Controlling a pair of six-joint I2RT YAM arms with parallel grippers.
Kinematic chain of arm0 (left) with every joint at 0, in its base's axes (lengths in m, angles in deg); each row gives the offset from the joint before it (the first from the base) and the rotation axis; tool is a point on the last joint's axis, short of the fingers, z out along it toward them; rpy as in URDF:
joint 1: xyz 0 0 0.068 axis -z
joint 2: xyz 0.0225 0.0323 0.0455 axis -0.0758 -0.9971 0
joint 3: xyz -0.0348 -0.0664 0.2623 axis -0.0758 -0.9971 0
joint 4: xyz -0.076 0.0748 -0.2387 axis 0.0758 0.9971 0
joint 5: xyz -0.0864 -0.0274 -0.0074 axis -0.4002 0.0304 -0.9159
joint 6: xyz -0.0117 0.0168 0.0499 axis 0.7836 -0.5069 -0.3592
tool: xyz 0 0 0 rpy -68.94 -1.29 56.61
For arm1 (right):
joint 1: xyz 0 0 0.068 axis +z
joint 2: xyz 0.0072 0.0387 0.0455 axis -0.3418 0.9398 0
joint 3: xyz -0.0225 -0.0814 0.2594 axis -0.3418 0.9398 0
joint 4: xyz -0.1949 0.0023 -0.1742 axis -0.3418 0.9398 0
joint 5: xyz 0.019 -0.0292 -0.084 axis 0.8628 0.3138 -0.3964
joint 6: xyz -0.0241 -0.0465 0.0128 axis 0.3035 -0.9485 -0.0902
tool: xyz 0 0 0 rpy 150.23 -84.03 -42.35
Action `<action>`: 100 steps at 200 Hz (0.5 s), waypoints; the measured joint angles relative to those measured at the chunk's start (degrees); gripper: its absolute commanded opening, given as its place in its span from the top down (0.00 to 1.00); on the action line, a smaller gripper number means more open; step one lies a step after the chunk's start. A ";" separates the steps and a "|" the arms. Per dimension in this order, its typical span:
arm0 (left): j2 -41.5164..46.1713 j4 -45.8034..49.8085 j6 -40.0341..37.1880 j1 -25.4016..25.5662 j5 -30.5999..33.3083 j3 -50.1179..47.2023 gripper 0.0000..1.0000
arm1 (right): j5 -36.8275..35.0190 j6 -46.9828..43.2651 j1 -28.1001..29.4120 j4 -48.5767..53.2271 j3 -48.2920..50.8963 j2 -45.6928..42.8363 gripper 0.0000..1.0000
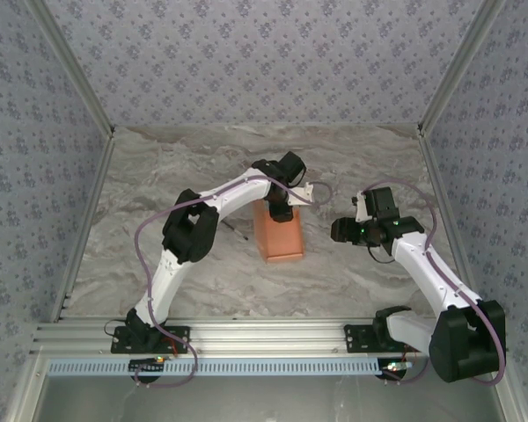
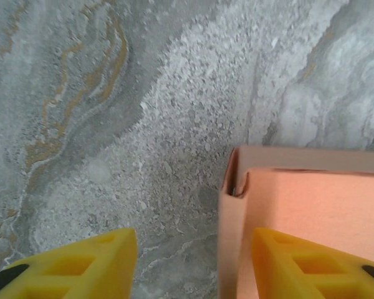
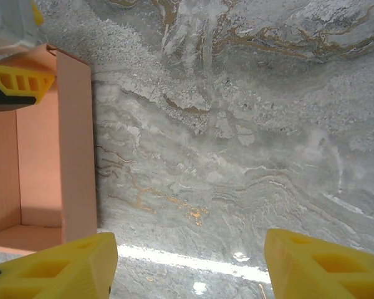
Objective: Fold the paper box
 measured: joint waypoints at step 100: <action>0.09 1.88 4.17 0.00 -5.35 1.75 0.35 | 2.78 2.67 4.24 -3.80 2.84 1.44 0.36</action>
